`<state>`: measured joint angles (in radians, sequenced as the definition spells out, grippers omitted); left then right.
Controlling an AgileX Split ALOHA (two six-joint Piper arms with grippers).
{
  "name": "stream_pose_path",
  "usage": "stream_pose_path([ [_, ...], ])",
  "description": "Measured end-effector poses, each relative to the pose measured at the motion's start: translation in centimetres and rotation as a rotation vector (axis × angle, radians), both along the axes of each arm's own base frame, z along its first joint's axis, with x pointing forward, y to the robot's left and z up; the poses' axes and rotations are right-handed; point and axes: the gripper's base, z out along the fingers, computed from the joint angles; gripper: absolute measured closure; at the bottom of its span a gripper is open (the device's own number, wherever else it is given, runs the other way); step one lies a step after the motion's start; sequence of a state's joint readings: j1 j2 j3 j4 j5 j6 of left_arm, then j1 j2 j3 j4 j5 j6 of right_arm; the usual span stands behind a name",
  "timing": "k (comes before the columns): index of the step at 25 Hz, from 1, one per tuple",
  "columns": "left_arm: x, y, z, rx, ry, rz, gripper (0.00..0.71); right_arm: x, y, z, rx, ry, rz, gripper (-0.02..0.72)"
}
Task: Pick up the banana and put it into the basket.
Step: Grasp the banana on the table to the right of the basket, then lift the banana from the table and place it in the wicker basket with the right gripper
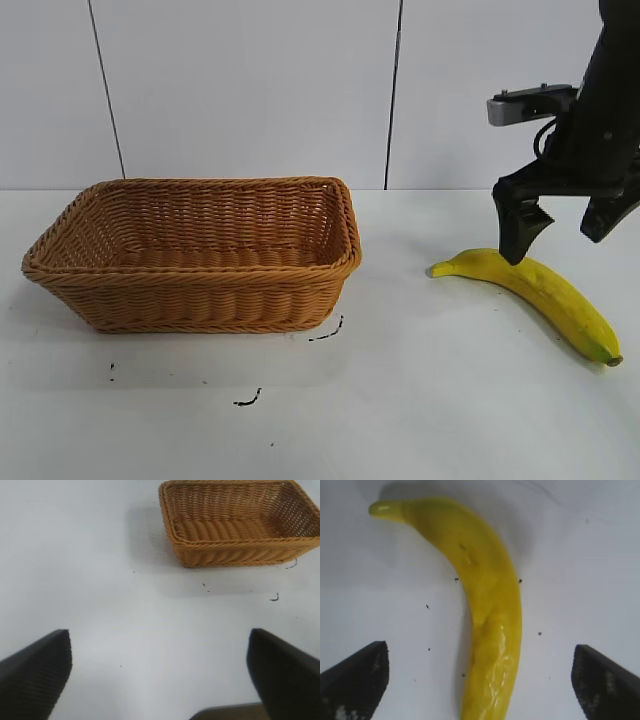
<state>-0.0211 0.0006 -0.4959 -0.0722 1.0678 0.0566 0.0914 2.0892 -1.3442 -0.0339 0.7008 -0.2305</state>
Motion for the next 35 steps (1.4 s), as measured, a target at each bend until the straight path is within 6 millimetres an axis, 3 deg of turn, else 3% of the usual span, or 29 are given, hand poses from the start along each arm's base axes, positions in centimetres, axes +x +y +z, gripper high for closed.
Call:
stream_pose_path([
  [6, 0.0, 0.0, 0.0, 0.0, 0.0, 0.0, 0.02, 0.3, 0.1, -1.9, 0.007, 0.011, -0.026, 0.011],
  [12, 0.0, 0.0, 0.0, 0.0, 0.0, 0.0, 0.02, 0.3, 0.1, -2.4, 0.011, 0.021, -0.046, 0.011],
  [14, 0.0, 0.0, 0.0, 0.0, 0.0, 0.0, 0.02, 0.3, 0.1, -2.4, 0.011, 0.021, -0.046, 0.114],
  [17, 0.0, 0.0, 0.0, 0.0, 0.0, 0.0, 0.02, 0.3, 0.0, -2.4, 0.01, 0.022, -0.045, 0.365],
  [18, 0.0, 0.0, 0.0, 0.0, 0.0, 0.0, 0.02, 0.3, 0.1, -2.4, 0.011, 0.024, -0.048, 0.41],
  [23, 0.0, 0.0, 0.0, 0.0, 0.0, 0.0, 0.02, 0.2, 0.0, -2.0, 0.002, 0.023, -0.041, 0.406],
  [26, 0.0, 0.0, 0.0, 0.0, 0.0, 0.0, 0.02, 0.0, -0.2, -0.2, -0.011, 0.003, -0.031, 0.406],
  [35, 0.0, 0.0, 0.0, 0.0, 0.0, 0.0, 0.02, -1.8, -0.3, 8.6, -0.004, -0.043, -0.05, 0.406],
])
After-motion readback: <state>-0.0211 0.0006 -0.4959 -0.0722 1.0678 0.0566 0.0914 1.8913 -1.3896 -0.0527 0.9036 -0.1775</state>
